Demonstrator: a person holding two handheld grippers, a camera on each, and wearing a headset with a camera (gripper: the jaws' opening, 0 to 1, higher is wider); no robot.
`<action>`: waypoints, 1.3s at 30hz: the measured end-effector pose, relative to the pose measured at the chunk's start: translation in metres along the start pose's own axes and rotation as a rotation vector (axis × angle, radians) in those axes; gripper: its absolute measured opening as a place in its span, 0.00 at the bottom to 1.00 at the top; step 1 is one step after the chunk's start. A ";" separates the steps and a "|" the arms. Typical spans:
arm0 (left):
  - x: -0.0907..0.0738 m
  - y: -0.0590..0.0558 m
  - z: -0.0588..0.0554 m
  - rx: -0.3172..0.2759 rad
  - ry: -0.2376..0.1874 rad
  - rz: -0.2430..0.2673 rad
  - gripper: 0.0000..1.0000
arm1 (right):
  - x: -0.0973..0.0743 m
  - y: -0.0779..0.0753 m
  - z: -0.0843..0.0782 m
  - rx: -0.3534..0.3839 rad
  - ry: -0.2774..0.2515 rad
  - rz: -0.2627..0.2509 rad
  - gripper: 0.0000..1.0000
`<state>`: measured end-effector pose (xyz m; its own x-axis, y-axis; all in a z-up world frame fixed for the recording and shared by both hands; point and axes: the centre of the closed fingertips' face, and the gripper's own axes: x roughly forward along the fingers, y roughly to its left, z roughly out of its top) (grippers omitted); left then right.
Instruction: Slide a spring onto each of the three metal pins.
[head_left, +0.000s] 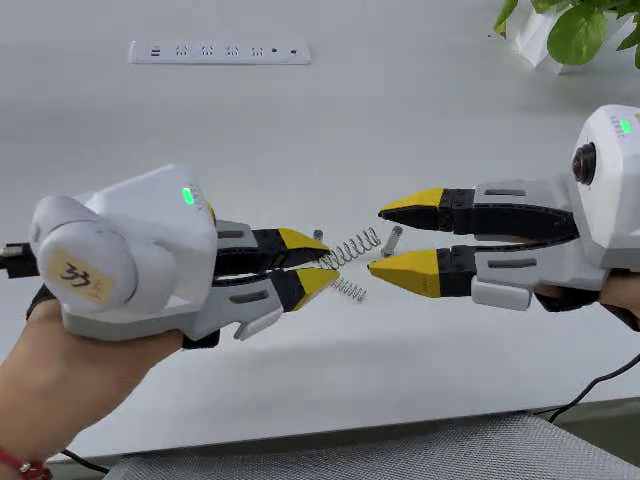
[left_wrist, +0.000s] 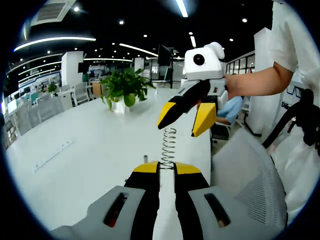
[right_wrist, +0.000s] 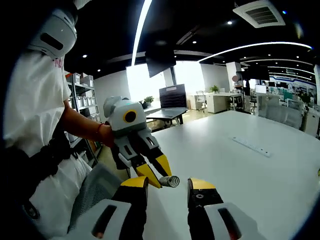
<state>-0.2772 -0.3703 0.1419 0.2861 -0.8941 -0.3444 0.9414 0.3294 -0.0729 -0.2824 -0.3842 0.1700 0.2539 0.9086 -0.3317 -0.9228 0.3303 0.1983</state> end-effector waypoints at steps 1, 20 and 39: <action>-0.001 -0.001 0.002 -0.007 -0.011 0.000 0.06 | 0.000 0.000 0.002 0.005 -0.009 -0.001 0.27; 0.001 -0.009 0.021 -0.051 -0.090 -0.025 0.06 | -0.001 0.002 0.019 0.085 -0.097 0.020 0.08; 0.003 -0.015 0.018 -0.053 -0.084 -0.049 0.06 | 0.006 0.012 0.023 -0.007 -0.012 0.050 0.06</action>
<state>-0.2867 -0.3834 0.1584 0.2558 -0.9312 -0.2597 0.9445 0.2980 -0.1382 -0.2850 -0.3695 0.1914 0.2109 0.9268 -0.3109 -0.9363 0.2829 0.2082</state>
